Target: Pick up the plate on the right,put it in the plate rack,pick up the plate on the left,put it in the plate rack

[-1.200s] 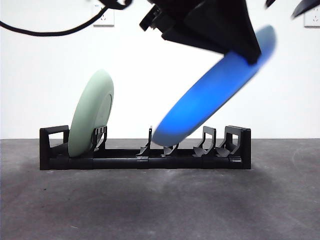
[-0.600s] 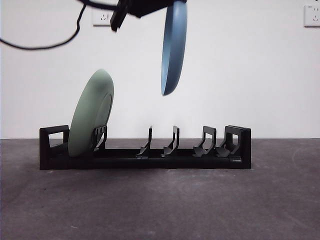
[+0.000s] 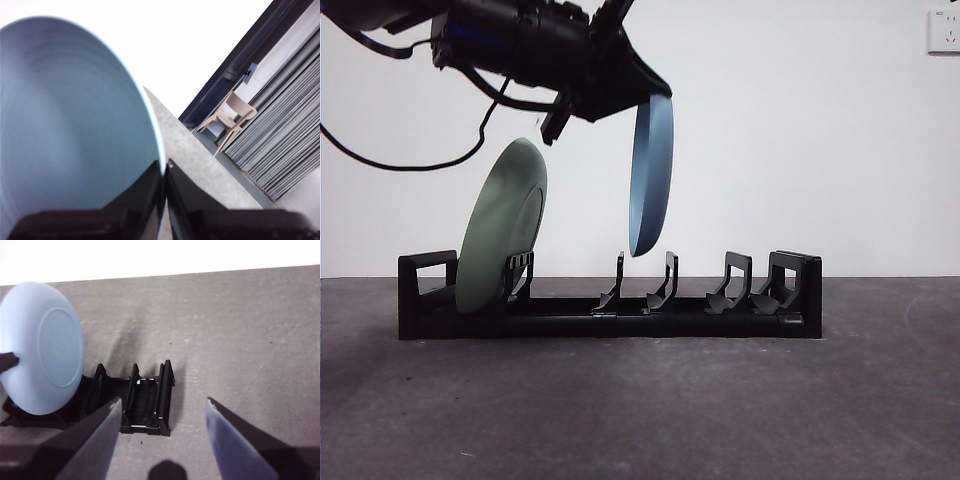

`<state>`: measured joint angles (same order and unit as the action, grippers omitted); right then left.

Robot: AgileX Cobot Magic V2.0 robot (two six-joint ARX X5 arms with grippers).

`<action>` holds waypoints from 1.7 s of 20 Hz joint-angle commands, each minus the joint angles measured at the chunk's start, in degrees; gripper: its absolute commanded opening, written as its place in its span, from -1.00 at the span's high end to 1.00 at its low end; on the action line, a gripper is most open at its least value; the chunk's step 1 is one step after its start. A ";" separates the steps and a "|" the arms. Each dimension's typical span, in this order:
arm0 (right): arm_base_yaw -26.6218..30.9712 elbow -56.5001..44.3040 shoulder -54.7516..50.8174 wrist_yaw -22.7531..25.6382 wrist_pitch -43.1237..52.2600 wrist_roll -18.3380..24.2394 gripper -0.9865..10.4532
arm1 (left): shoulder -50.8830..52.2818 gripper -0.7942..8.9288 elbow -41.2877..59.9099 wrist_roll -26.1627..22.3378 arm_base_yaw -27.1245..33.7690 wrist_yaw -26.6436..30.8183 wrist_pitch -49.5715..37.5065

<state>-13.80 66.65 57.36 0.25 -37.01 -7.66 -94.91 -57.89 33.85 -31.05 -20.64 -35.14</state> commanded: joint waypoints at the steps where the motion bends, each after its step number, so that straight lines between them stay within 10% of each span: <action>1: -0.02 0.07 0.76 0.11 0.52 0.24 0.34 | -2.47 0.86 -0.31 -1.31 0.37 -2.12 -0.31; 11: -0.02 0.07 2.51 0.07 0.61 0.22 0.34 | -4.13 0.83 -0.31 -7.28 0.24 -0.96 10.05; 15: -0.04 0.07 2.54 -0.33 0.55 0.22 0.34 | -4.11 0.31 -0.31 -7.61 -0.04 -2.14 11.58; 22: -0.20 0.07 2.64 -6.34 -0.81 1.07 0.34 | 2.27 0.24 -0.33 -22.56 -3.32 -4.11 22.60; 27: -0.20 0.07 2.67 -6.36 -4.22 3.54 0.34 | 17.62 0.25 -0.33 -36.70 -9.25 14.16 38.91; 34: -0.20 0.04 2.62 -6.21 -8.55 7.69 0.78 | 38.25 0.46 -0.33 -38.53 -7.54 43.08 57.13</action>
<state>-13.87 66.65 59.79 -6.00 -45.89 -1.10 -56.49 -58.50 -3.99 -38.54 21.71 22.33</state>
